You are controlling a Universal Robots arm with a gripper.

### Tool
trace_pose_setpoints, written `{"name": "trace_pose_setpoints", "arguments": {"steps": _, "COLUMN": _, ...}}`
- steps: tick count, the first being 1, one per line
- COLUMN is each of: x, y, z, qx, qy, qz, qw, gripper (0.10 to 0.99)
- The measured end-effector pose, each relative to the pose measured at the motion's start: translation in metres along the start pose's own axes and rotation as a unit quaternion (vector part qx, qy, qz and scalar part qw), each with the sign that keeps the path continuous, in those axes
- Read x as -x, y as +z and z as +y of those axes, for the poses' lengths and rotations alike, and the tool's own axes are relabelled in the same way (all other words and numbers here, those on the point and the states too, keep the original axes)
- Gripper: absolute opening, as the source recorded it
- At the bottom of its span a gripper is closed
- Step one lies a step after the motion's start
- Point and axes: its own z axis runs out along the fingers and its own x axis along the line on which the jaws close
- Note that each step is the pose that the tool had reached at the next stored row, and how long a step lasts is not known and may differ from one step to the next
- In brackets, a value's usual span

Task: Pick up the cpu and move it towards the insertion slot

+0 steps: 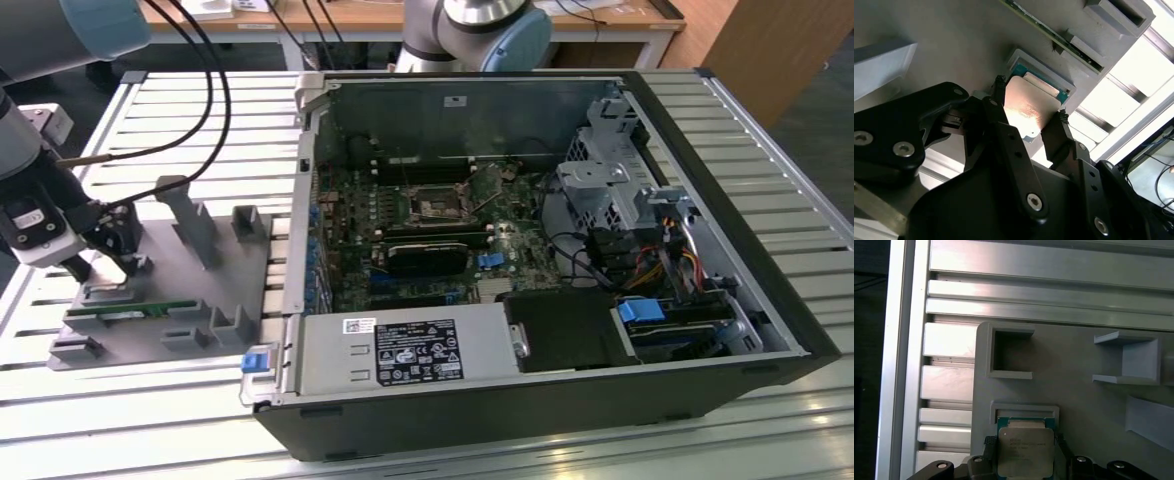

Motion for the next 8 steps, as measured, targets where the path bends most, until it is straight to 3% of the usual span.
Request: {"name": "trace_pose_setpoints", "arguments": {"steps": 8, "x": 0.0, "y": -0.0016, "z": 0.0, "qx": 0.0, "qy": 0.0, "qz": 0.0, "qw": 1.0, "gripper": 0.541}}
